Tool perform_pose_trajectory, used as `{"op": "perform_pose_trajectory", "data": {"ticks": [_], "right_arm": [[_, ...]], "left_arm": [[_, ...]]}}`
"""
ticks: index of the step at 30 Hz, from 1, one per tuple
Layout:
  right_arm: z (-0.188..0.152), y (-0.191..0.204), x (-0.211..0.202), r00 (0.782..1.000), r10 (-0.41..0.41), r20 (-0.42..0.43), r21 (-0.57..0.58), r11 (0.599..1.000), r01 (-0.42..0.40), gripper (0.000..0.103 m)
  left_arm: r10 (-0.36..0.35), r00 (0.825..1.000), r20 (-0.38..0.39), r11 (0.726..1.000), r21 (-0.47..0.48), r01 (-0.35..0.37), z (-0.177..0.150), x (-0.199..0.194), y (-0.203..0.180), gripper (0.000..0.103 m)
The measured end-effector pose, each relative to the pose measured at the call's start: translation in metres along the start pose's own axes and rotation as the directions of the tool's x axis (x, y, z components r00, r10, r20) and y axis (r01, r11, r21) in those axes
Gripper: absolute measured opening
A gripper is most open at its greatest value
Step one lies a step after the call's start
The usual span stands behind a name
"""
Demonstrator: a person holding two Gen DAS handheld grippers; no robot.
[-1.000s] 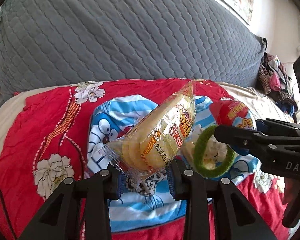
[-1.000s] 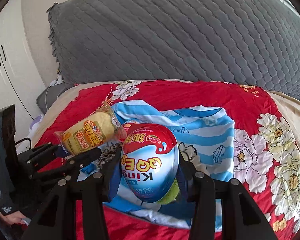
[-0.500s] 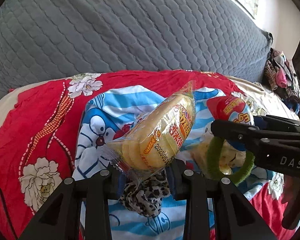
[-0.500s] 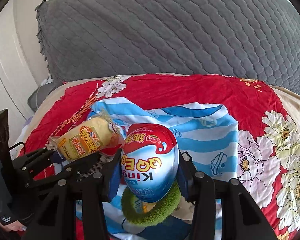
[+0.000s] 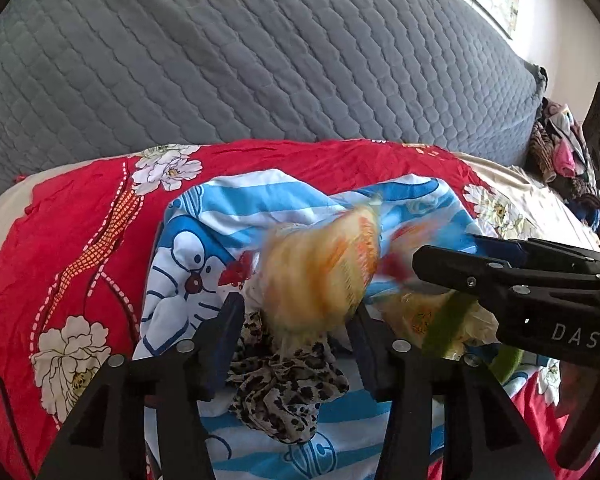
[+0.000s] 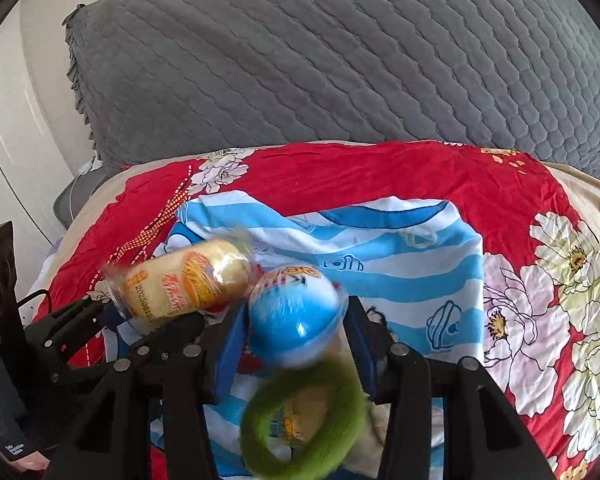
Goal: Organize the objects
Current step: 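Open the right tool to drop the blue egg while the left tool drops the packet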
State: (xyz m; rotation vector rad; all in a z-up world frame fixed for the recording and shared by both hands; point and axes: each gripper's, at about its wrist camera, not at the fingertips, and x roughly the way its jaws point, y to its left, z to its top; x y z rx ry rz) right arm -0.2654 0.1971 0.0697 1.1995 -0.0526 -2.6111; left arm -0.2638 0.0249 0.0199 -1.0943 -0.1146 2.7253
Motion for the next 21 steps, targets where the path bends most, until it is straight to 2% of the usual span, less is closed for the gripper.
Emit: {"op": "perform_pose_trajectory", "data": {"ticks": [8, 10, 21], "right_arm": [[-0.0004, -0.0022, -0.0024, 1.000, -0.005, 0.000, 0.004, 1.000, 0.005, 0.050], [-0.0006, -0.0016, -0.0025, 1.000, -0.005, -0.002, 0.004, 1.000, 0.005, 0.051], [-0.0036, 0.0002, -0.0044, 1.000, 0.000, -0.007, 0.000, 1.000, 0.000, 0.055]], "left_arm": [[0.000, 1.000, 0.000, 1.000, -0.003, 0.000, 0.0016, -0.0014, 0.0000, 0.062], [-0.007, 1.000, 0.002, 1.000, -0.012, 0.007, 0.0013, -0.0022, 0.0007, 0.071], [0.007, 1.000, 0.000, 1.000, -0.012, -0.007, -0.0006, -0.0053, 0.0034, 0.074]]}}
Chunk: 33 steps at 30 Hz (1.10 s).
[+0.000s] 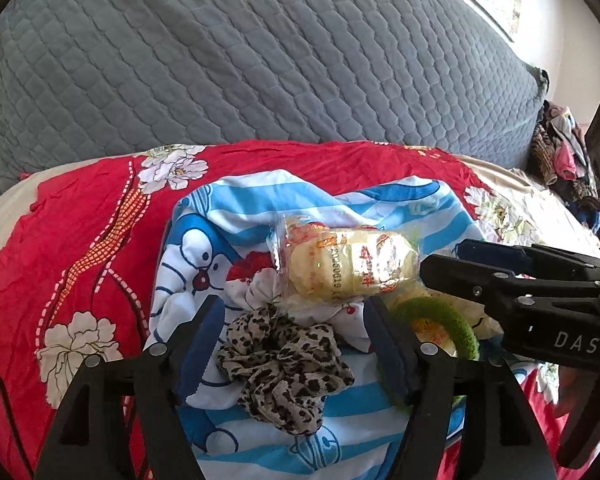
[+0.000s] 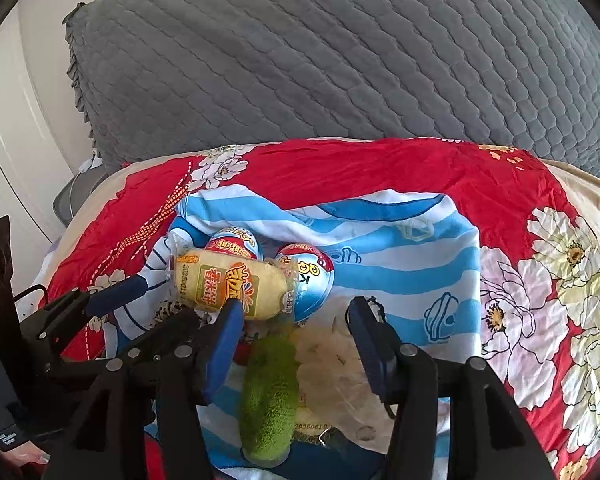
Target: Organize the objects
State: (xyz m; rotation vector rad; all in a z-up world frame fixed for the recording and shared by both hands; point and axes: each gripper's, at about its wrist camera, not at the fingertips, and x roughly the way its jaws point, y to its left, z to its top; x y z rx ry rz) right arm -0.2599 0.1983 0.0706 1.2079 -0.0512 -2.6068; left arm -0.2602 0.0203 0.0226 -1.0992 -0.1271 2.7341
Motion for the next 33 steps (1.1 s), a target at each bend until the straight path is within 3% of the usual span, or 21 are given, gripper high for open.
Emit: {"op": "perform_pose_trajectory", "data": {"ticks": [3, 33], "right_arm": [[-0.001, 0.000, -0.002, 1.000, 0.000, 0.001, 0.004, 1.000, 0.000, 0.055], [-0.029, 0.008, -0.059, 0.998, -0.041, 0.046, 0.031, 0.999, 0.039, 0.093]], "left_arm": [[0.006, 1.000, 0.001, 1.000, -0.013, -0.006, -0.002, -0.002, 0.003, 0.082], [0.050, 0.999, 0.022, 0.998, -0.024, -0.050, -0.021, -0.059, 0.008, 0.084]]}}
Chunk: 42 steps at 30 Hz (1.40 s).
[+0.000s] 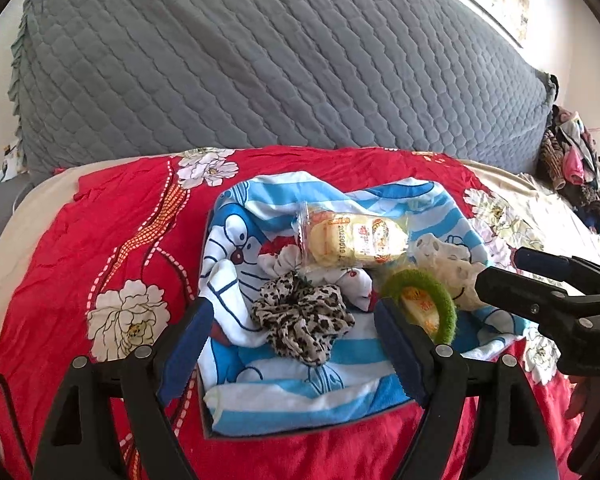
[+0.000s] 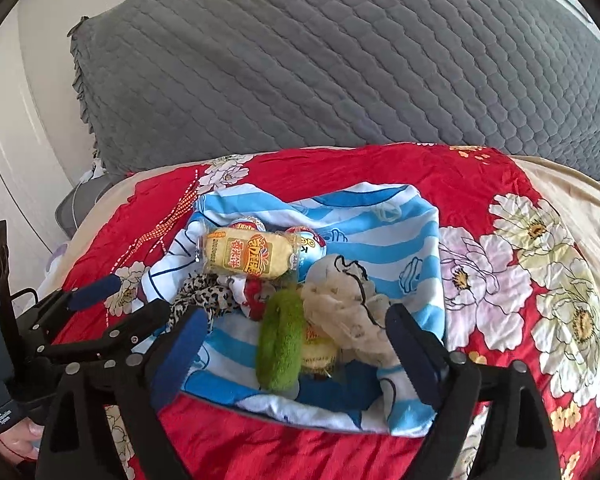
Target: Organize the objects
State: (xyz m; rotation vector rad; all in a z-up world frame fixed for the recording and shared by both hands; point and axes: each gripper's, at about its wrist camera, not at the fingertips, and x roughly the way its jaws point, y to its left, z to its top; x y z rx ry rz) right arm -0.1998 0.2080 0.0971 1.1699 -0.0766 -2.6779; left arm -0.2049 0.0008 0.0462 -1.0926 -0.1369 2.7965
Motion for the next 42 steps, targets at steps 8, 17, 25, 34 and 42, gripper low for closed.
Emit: {"op": "perform_pose_trajectory", "data": {"ticks": [8, 17, 25, 34, 42], "right_arm": [[-0.014, 0.000, -0.018, 1.000, -0.004, 0.003, 0.022, 1.000, 0.004, 0.099], [-0.042, 0.008, -0.033, 1.000, -0.004, -0.008, 0.015, 1.000, 0.004, 0.099], [-0.077, 0.017, -0.054, 1.000, 0.001, -0.022, 0.011, 1.000, -0.001, 0.099], [-0.109, 0.022, -0.082, 0.999, -0.015, -0.035, 0.012, 1.000, 0.016, 0.099], [-0.128, 0.027, -0.093, 0.998, -0.046, -0.035, -0.018, 0.999, 0.046, 0.099]], "left_arm": [[-0.009, 1.000, -0.014, 1.000, -0.004, 0.009, -0.012, -0.018, 0.000, 0.084], [0.000, 1.000, -0.018, 1.000, -0.007, 0.000, -0.029, -0.040, -0.001, 0.084], [0.007, 0.999, -0.042, 1.000, -0.015, -0.007, -0.060, -0.064, -0.004, 0.084], [0.012, 0.998, -0.059, 1.000, 0.006, -0.012, -0.092, -0.093, -0.009, 0.084], [0.012, 0.999, -0.046, 1.000, 0.010, -0.011, -0.113, -0.114, -0.017, 0.084]]}}
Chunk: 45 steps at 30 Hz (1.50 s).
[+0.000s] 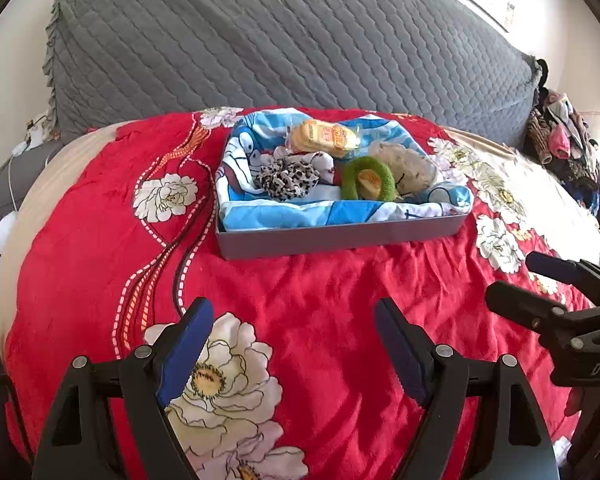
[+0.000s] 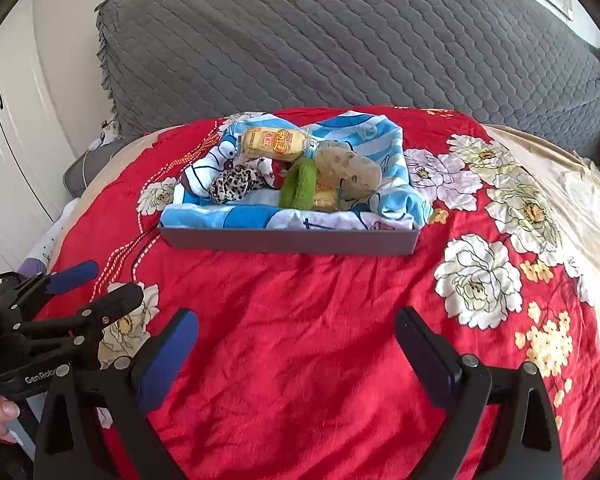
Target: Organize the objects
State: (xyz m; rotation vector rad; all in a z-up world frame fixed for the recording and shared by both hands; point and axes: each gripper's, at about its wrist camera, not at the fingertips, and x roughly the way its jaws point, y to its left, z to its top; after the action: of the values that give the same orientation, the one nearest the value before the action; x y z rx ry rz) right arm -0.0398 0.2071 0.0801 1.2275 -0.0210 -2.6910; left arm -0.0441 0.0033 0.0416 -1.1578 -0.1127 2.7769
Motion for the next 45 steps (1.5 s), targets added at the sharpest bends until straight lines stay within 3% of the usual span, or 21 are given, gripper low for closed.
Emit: {"op": "perform_pose_trajectory", "data": {"ticks": [12, 45], "right_arm": [[-0.024, 0.003, 0.000, 1.000, -0.006, -0.015, -0.014, 1.000, 0.005, 0.099], [-0.038, 0.000, 0.022, 0.998, 0.003, -0.055, 0.001, 1.000, -0.003, 0.099]], "left_arm": [[0.015, 1.000, -0.001, 1.000, -0.005, -0.015, -0.014, -0.006, 0.002, 0.084], [0.008, 0.999, -0.035, 1.000, 0.019, -0.007, -0.034, 0.020, -0.007, 0.084]]}}
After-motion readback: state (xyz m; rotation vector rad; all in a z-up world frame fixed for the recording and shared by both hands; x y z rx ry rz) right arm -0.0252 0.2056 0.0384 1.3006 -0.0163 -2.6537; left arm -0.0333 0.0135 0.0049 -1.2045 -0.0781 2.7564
